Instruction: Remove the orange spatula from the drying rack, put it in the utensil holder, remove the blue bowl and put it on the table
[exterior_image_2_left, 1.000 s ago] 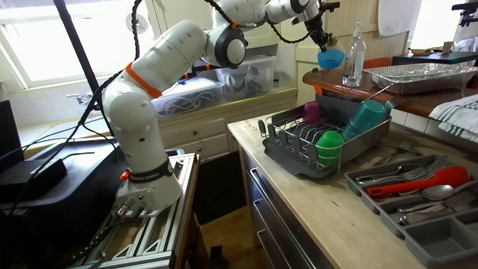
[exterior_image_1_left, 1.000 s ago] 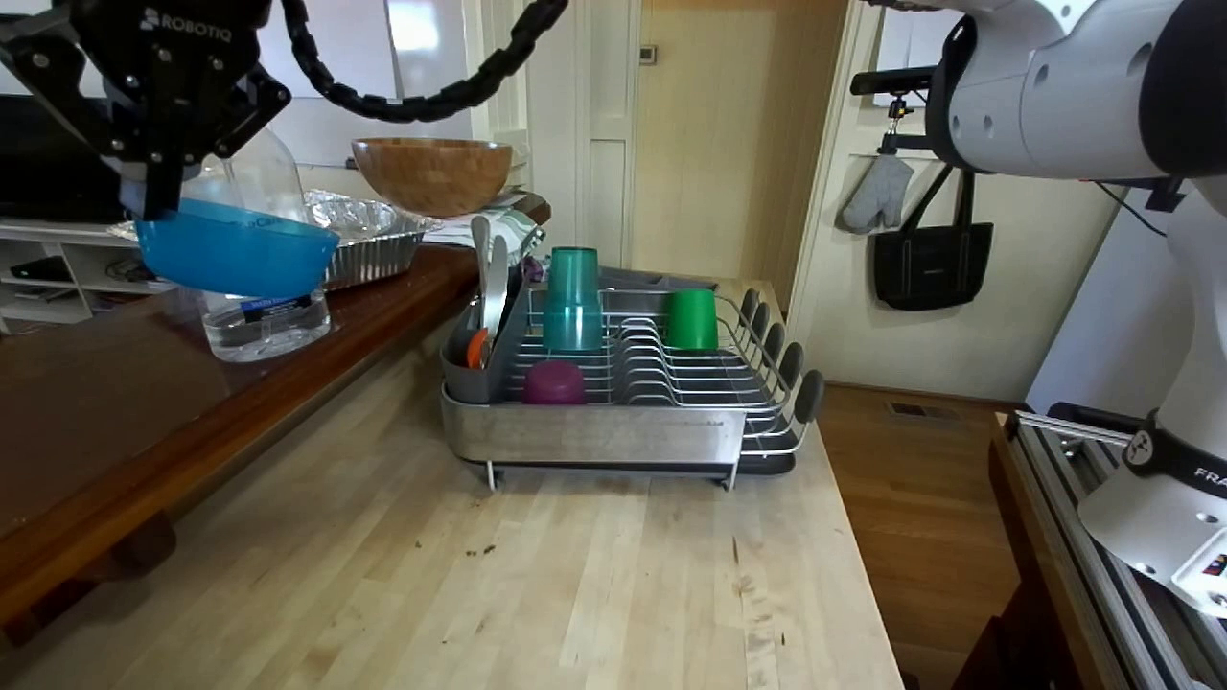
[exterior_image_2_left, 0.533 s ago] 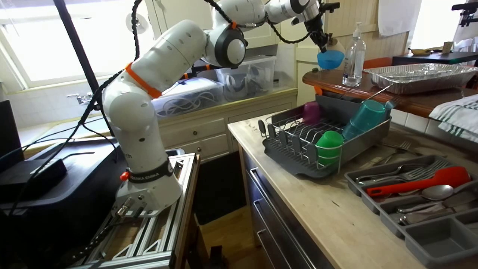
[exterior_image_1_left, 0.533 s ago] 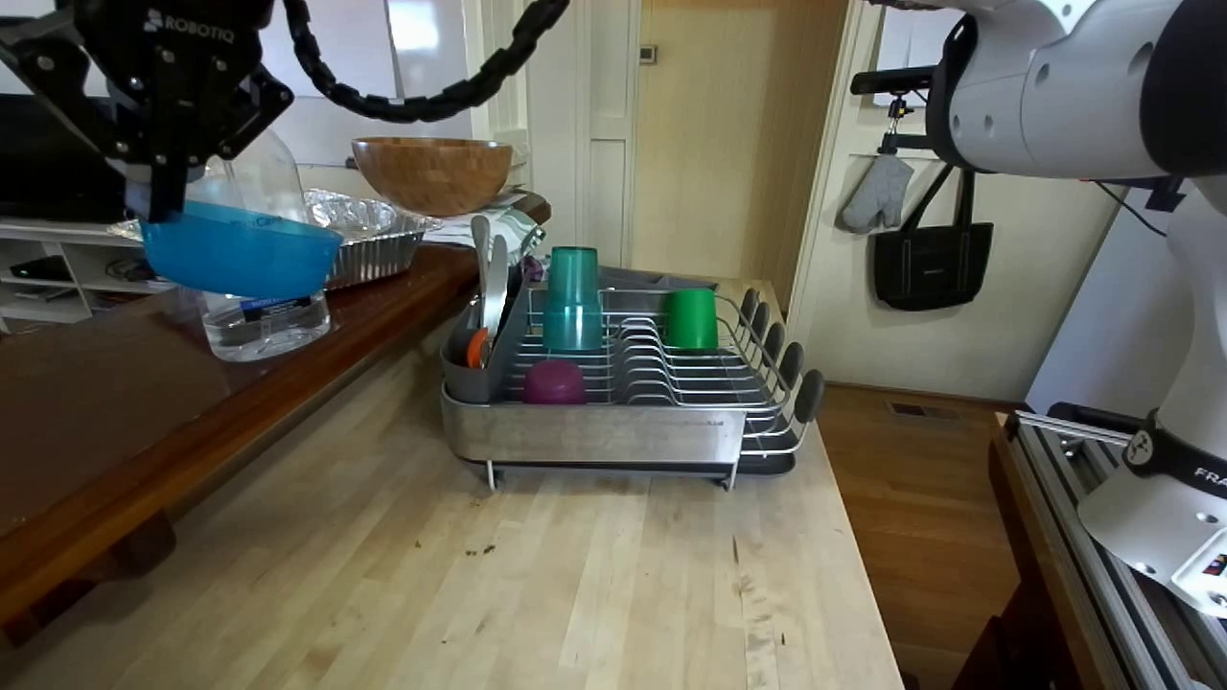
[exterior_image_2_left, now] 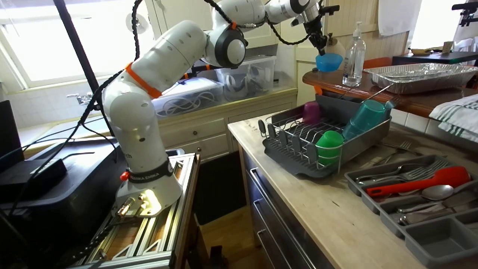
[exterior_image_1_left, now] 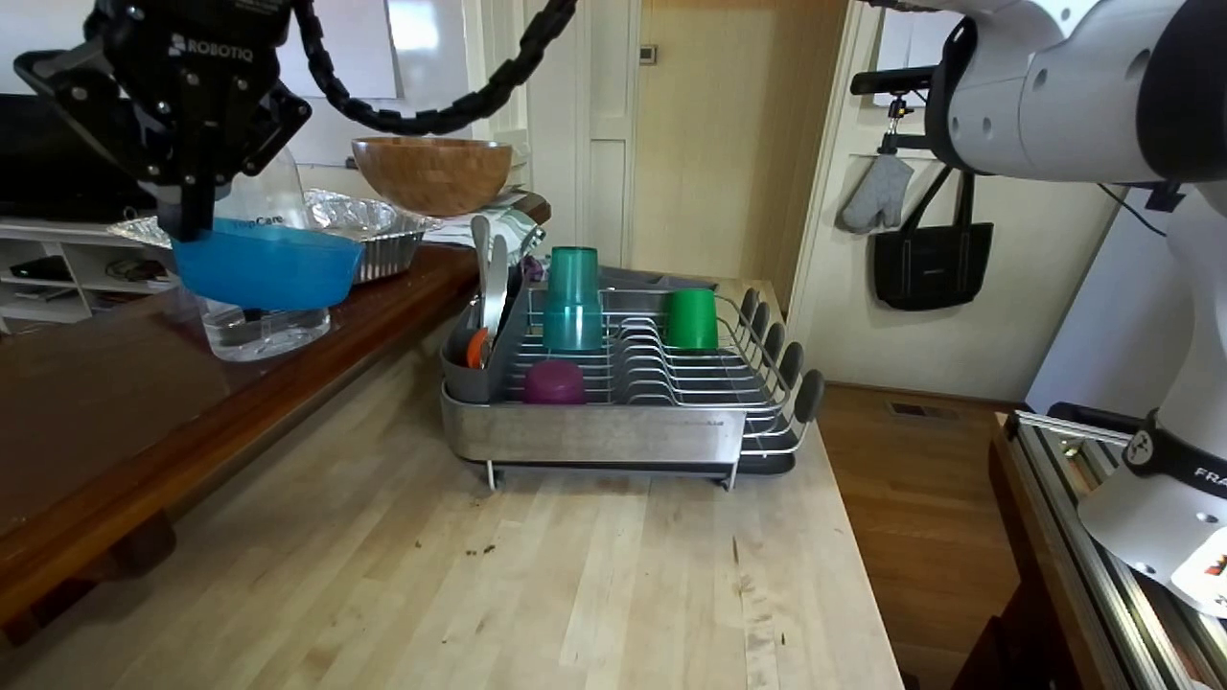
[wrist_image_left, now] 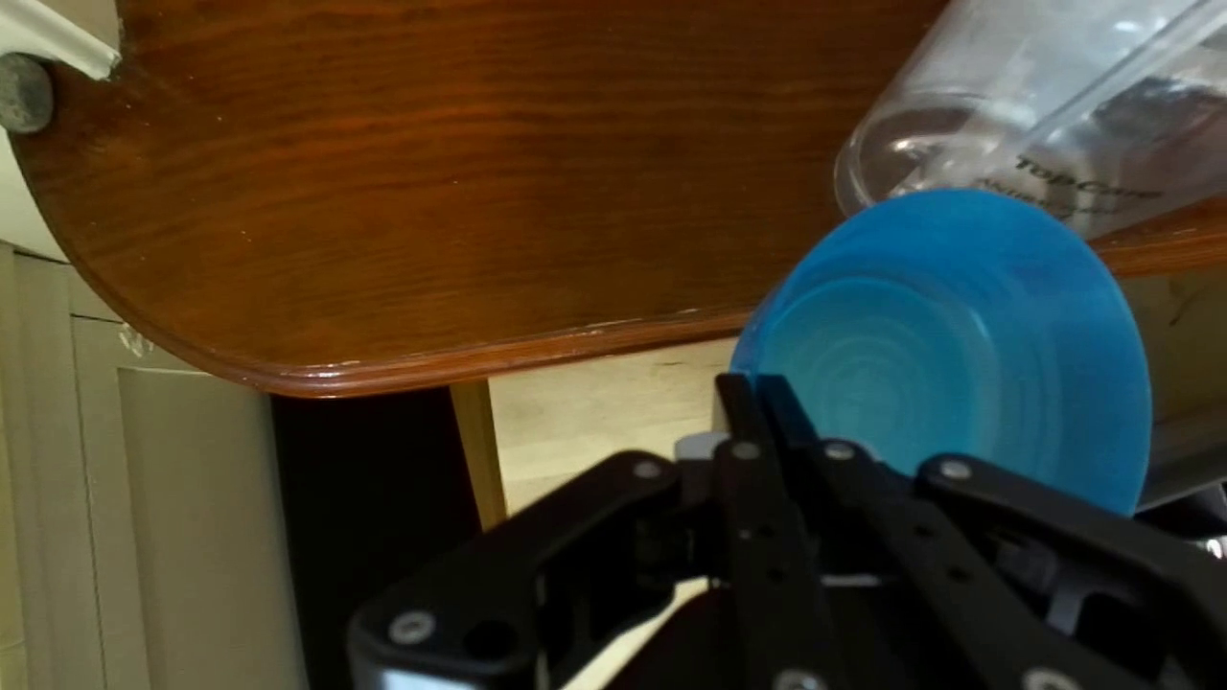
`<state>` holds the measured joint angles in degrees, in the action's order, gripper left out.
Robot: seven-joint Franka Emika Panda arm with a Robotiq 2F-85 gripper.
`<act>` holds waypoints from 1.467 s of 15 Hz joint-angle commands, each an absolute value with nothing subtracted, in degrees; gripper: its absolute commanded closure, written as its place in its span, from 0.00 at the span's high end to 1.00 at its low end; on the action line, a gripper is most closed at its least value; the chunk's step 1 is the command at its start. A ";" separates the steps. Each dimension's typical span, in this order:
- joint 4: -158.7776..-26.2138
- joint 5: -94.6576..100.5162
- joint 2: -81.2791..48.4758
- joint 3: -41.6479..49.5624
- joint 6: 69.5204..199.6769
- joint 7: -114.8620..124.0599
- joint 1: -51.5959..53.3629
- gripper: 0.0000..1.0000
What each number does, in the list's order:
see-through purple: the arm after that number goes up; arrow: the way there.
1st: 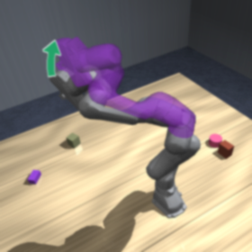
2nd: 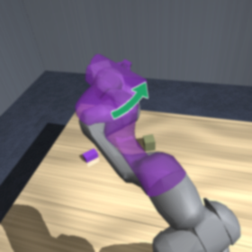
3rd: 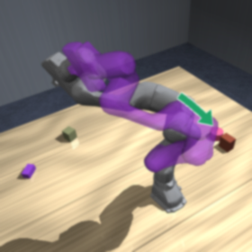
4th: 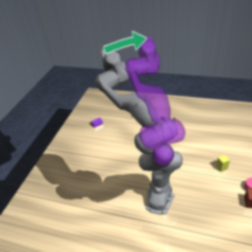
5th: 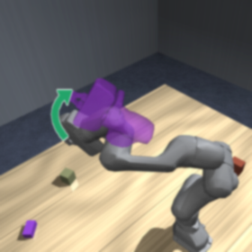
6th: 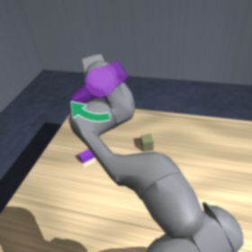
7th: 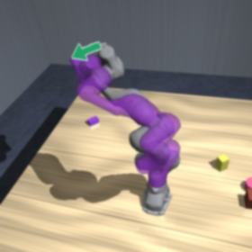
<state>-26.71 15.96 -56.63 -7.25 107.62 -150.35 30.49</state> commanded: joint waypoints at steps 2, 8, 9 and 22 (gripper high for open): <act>-25.19 16.16 -56.98 -3.27 101.92 -145.95 31.57 0.01; -25.52 19.58 -56.98 2.81 87.82 -137.77 32.37 0.01; -25.30 20.27 -57.13 3.58 85.85 -135.51 32.71 0.01; -25.59 17.08 -57.61 -1.91 114.49 -147.15 34.71 0.01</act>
<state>-26.06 20.66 -56.75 1.38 108.95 -141.37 36.69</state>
